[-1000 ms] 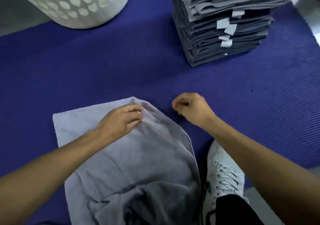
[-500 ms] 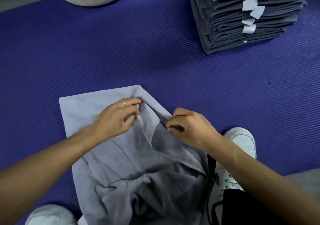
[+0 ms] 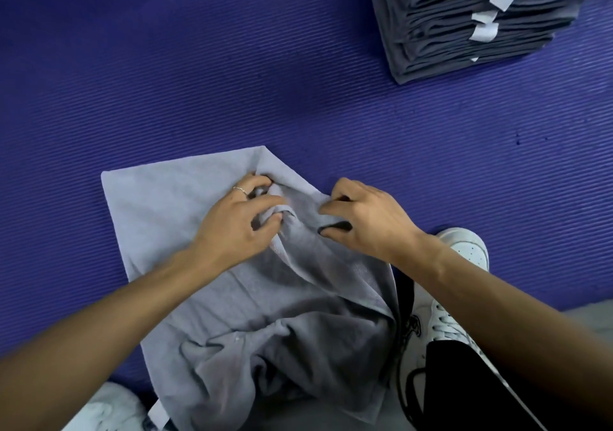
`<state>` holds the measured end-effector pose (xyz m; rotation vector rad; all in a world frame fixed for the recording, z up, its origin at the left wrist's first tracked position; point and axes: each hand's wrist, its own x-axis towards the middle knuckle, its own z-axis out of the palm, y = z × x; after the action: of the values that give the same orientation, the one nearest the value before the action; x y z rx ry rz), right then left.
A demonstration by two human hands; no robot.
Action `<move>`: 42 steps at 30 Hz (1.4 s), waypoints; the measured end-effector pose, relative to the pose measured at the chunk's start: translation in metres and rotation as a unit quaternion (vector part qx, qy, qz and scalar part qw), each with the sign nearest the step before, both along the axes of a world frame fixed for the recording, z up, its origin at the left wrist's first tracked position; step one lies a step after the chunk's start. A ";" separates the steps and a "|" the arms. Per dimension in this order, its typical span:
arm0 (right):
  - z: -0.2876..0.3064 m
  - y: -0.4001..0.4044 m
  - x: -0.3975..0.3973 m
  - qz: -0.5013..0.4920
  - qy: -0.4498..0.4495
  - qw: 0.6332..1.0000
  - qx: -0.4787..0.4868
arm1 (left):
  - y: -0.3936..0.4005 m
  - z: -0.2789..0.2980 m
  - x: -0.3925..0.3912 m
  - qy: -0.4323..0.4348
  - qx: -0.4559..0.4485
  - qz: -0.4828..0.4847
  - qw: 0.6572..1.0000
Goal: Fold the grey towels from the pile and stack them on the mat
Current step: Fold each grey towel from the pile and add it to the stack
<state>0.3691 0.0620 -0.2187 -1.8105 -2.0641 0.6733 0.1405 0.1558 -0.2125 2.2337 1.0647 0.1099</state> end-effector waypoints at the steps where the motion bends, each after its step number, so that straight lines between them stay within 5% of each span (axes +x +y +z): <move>1: -0.002 0.000 0.000 0.010 0.003 1.000 0.006 | 0.001 0.001 -0.003 -0.018 -0.013 0.011 1.000; 8: -0.006 0.010 -0.002 0.037 0.004 0.999 0.016 | 0.004 -0.005 -0.014 -0.072 -0.035 0.039 0.996; 15: 0.016 0.017 0.024 -0.153 0.169 0.973 -0.017 | 0.004 0.015 0.010 -0.106 0.029 0.073 0.991; 20: 0.023 0.036 0.059 -0.267 0.186 0.944 -0.050 | 0.020 0.038 0.078 -0.145 -0.019 0.105 0.984; 24: 0.018 0.042 0.084 -0.368 0.216 0.896 -0.123 | 0.025 0.041 0.124 -0.182 -0.160 0.119 0.963; 31: 0.016 0.051 0.084 -0.372 0.280 0.851 -0.242 | 0.037 0.009 0.098 -0.056 -0.034 0.100 0.993; 36: 0.017 0.077 0.079 -0.355 0.291 0.858 -0.232 | 0.049 0.003 0.089 0.066 0.036 0.115 0.991; 42: 0.011 0.088 0.078 -0.407 0.218 0.875 -0.148 | 0.065 0.002 0.100 0.070 0.043 0.119 0.989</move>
<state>0.4471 0.1502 -0.2078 -2.1767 -0.8105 1.0284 0.2408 0.2210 -0.2110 2.2077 1.4269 0.1039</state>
